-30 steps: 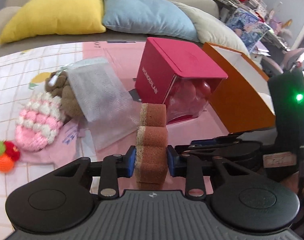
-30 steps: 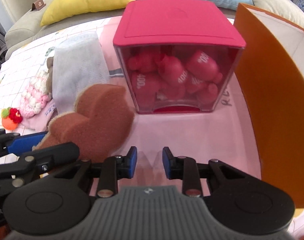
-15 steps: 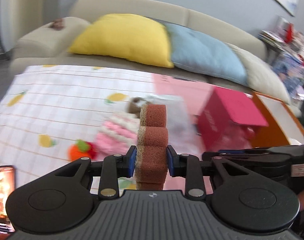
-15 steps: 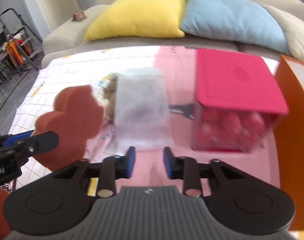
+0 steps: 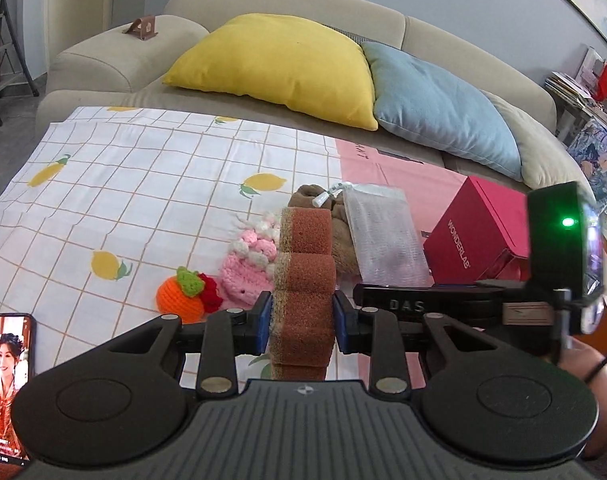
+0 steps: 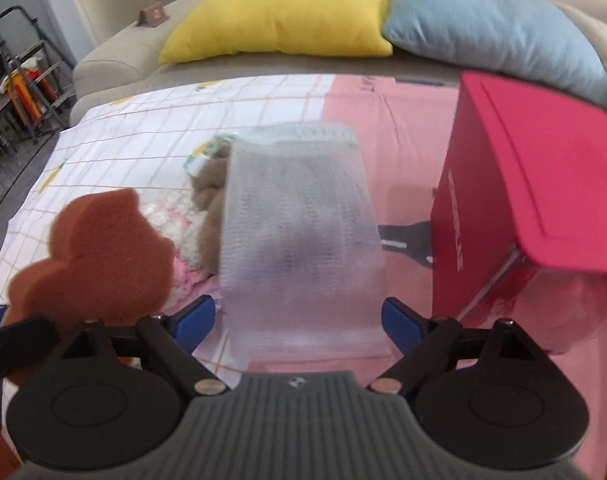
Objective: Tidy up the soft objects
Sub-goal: 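Grasp the brown sponge with the left gripper while the right grasps the white mesh bag, then carry the brown sponge and white mesh bag over the orange box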
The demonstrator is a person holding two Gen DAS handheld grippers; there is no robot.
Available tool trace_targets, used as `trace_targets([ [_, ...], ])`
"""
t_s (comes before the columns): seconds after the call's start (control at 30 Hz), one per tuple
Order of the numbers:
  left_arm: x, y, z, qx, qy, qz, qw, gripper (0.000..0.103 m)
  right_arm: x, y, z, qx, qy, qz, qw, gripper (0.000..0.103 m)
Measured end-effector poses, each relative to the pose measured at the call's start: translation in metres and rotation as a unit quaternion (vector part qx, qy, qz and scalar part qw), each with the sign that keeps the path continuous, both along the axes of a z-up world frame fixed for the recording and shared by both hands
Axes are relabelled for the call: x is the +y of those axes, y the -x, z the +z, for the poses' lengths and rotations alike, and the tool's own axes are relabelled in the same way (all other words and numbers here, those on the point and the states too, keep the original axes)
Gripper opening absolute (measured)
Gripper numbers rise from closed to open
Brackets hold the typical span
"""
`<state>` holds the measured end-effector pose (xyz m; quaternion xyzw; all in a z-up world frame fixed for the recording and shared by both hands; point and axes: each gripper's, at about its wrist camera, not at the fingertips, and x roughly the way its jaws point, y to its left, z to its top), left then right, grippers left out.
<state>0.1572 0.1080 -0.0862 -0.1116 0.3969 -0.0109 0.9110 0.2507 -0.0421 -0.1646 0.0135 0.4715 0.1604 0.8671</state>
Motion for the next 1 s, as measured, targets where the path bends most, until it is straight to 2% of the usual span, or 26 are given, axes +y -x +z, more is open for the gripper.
trace_targets([
  [0.03, 0.000, -0.001, -0.001, 0.000, 0.000, -0.001, 1.0000, 0.035, 0.000, -0.002, -0.003, 0.005, 0.001, -0.001, 1.000, 0.082],
  [0.07, 0.000, -0.001, -0.001, 0.001, 0.000, 0.000, 1.0000, 0.035, -0.001, -0.002, -0.006, 0.011, 0.003, 0.001, 1.000, 0.068],
  [0.1, 0.000, -0.001, 0.000, 0.001, 0.001, 0.000, 1.0000, 0.035, -0.001, -0.003, -0.008, 0.017, 0.004, 0.008, 1.000, 0.060],
  [0.2, -0.001, -0.002, 0.000, 0.000, 0.002, 0.001, 1.0000, 0.035, -0.001, 0.000, -0.008, 0.010, 0.009, 0.021, 1.000, 0.027],
  [0.23, -0.001, -0.002, 0.000, 0.000, 0.001, 0.000, 1.0000, 0.034, -0.003, 0.003, -0.007, 0.008, 0.008, 0.026, 1.000, 0.008],
  [0.27, -0.001, -0.002, 0.000, 0.001, 0.000, 0.000, 1.0000, 0.034, -0.004, 0.005, -0.005, 0.009, 0.006, 0.030, 0.999, 0.001],
  [0.67, -0.024, 0.021, 0.026, -0.022, -0.002, -0.016, 0.9996, 0.034, -0.043, 0.072, 0.054, -0.026, -0.040, 0.026, 0.999, 0.000],
  [0.83, -0.041, 0.039, 0.043, -0.043, -0.017, -0.034, 0.9984, 0.035, -0.066, 0.098, 0.080, -0.037, -0.051, 0.013, 0.998, 0.000],
  [1.0, -0.060, 0.053, 0.058, -0.046, -0.021, -0.039, 0.9980, 0.035, -0.090, 0.115, 0.098, -0.037, -0.052, -0.016, 0.998, 0.000],
])
